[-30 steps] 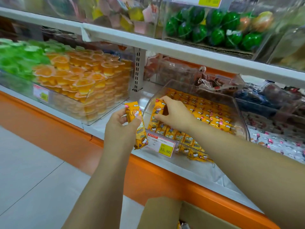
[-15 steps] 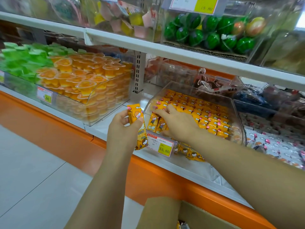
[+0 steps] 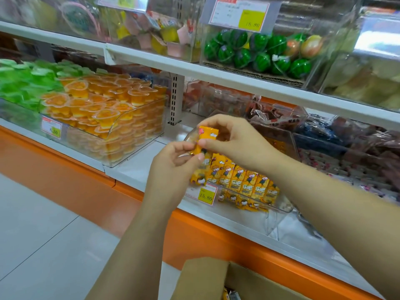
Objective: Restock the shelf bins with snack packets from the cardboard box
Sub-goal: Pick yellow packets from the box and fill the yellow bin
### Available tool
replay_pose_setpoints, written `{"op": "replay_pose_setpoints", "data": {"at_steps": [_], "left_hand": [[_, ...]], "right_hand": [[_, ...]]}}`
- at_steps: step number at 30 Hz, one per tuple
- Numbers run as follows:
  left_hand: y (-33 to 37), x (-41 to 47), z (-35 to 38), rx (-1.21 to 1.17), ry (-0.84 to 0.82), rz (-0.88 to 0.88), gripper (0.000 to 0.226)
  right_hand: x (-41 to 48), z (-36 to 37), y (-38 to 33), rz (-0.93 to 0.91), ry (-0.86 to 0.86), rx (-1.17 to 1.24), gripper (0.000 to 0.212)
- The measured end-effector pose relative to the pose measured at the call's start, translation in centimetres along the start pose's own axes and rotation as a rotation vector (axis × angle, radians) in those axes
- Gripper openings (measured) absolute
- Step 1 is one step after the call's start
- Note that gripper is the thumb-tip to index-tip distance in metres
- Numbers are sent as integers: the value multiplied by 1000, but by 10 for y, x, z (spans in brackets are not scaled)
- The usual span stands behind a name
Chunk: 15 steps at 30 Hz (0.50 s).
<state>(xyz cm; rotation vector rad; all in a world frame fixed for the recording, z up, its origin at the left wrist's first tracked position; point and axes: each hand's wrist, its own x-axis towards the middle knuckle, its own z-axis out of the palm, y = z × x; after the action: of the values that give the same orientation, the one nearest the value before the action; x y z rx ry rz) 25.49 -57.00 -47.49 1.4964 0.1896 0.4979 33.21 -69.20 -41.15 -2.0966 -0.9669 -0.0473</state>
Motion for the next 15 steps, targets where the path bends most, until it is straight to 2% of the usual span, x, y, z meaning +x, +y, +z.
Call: {"op": "replay_pose_setpoints", "data": {"at_steps": [2,4,8,12,15], "left_hand": [[-4,1,-6,63,122,-33,10],[-13,4,-12,100,197,-87,13],[-23,10,-13,181,117,-199,25],[-25,11,-10,195,25,-233,30],[-29,12,-13,224,3,-243,30]], "right_hand": [[1,-1,7,14,148,9,24],[4,2,16,61,212,-30,24],[13,28,37,160,162,-120,28],[27,58,52,212,47,-302,32],[31,63,58,221,-20,-356,28]]}}
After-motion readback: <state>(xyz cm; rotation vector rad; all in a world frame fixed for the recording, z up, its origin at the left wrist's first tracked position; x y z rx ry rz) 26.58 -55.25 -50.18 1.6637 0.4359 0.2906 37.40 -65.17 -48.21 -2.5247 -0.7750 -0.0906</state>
